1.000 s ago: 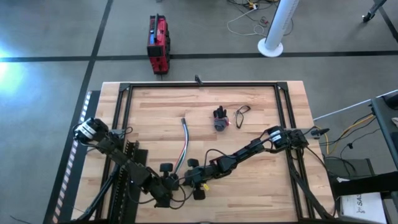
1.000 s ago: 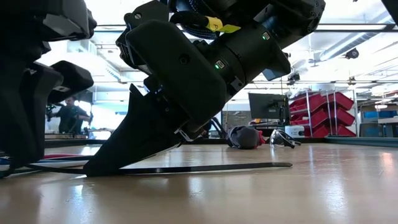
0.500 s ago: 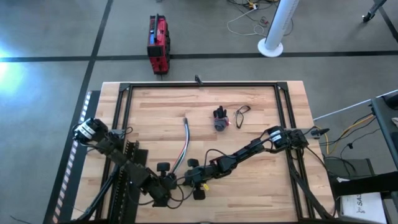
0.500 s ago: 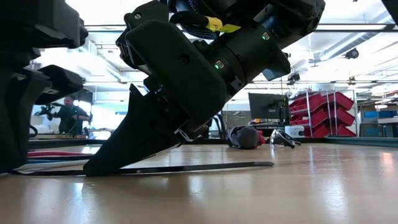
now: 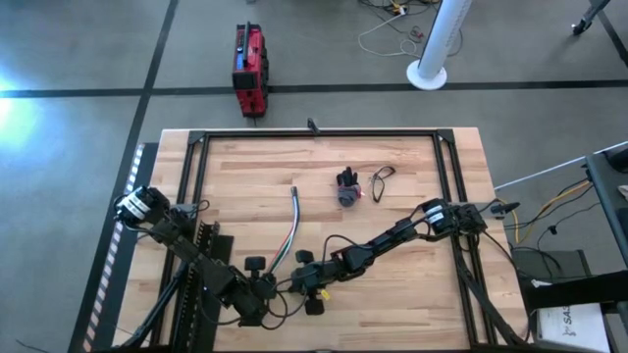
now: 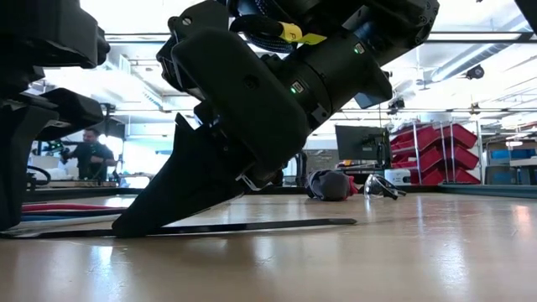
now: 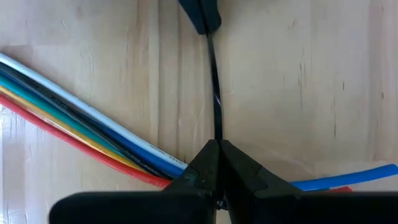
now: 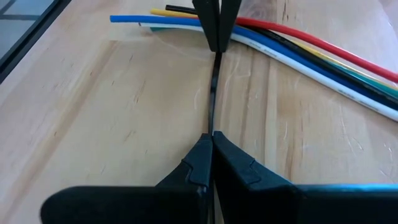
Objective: Ziptie cables
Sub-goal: Wrap the cable wires together using a black zip tie
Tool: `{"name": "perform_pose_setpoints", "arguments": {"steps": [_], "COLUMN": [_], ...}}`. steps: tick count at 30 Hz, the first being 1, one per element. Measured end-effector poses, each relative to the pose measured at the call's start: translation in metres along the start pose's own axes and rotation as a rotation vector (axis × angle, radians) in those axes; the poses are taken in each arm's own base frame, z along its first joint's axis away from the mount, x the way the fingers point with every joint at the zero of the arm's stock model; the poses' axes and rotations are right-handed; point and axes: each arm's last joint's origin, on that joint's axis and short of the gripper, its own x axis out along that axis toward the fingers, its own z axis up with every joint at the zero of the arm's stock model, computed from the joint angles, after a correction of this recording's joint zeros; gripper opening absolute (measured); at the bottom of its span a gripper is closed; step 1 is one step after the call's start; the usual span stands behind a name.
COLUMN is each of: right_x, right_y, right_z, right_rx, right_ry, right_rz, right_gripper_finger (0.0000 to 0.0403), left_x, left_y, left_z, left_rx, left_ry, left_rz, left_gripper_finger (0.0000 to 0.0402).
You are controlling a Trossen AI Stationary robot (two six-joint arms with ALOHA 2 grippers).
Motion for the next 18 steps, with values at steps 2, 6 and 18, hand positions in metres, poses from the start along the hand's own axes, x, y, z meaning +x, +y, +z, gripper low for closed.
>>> {"name": "perform_pose_setpoints", "arguments": {"steps": [2, 6, 18], "right_x": [-0.003, -0.01, -0.016], "right_y": [0.002, 0.004, 0.003], "right_z": [0.004, 0.012, 0.018], "right_rx": [-0.016, -0.033, -0.06], "right_ry": [-0.014, -0.047, -0.078], "right_rz": [0.003, 0.006, -0.083], "right_gripper_finger": [0.0, 0.0, 0.0], "left_x": [0.0, 0.0, 0.0], "left_y": [0.0, 0.0, 0.0], "left_z": [0.0, 0.0, 0.001], "left_rx": [0.0, 0.0, 0.003], "left_ry": [-0.004, -0.008, -0.021], "left_rz": [0.005, 0.006, 0.016], "left_gripper_finger": [0.0, 0.0, 0.0]}}
